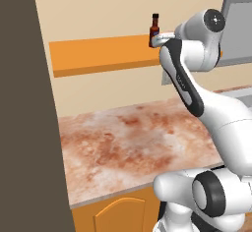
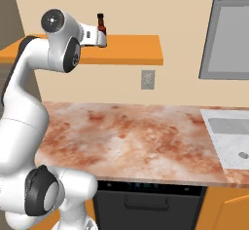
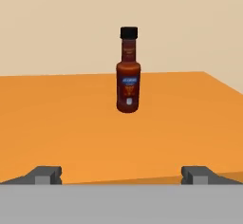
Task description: Take 2 condiments from the cabinet and move them on the counter near the stove.Make sure the condiments are lined up with each other, next to each other.
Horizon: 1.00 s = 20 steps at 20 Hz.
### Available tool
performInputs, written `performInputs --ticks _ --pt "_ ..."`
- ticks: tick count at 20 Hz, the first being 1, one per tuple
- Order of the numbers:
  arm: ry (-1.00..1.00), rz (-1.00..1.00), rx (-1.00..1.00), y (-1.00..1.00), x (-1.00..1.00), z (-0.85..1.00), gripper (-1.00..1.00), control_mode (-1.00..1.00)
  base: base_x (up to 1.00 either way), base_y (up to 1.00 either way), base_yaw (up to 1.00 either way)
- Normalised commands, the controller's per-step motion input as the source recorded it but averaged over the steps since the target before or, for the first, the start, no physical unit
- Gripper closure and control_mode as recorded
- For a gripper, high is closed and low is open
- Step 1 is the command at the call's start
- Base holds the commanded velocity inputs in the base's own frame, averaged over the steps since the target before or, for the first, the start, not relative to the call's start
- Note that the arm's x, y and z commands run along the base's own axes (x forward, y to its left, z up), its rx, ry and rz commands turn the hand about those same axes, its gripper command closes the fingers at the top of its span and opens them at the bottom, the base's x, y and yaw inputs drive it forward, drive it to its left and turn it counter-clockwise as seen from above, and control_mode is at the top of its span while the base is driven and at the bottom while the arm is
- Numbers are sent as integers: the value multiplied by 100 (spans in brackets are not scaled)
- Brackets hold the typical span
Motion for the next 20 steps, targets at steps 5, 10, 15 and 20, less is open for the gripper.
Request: performInputs --ticks 5,10,15,20 --pt "0 -1 0 0 22 0 -100 -100 0 0 0" --pt "0 -1 0 0 24 0 -100 -100 0 0 0" --pt "0 -2 0 1 23 0 -100 -100 0 0 0" --pt "0 -2 0 4 21 0 -100 -100 0 0 0"
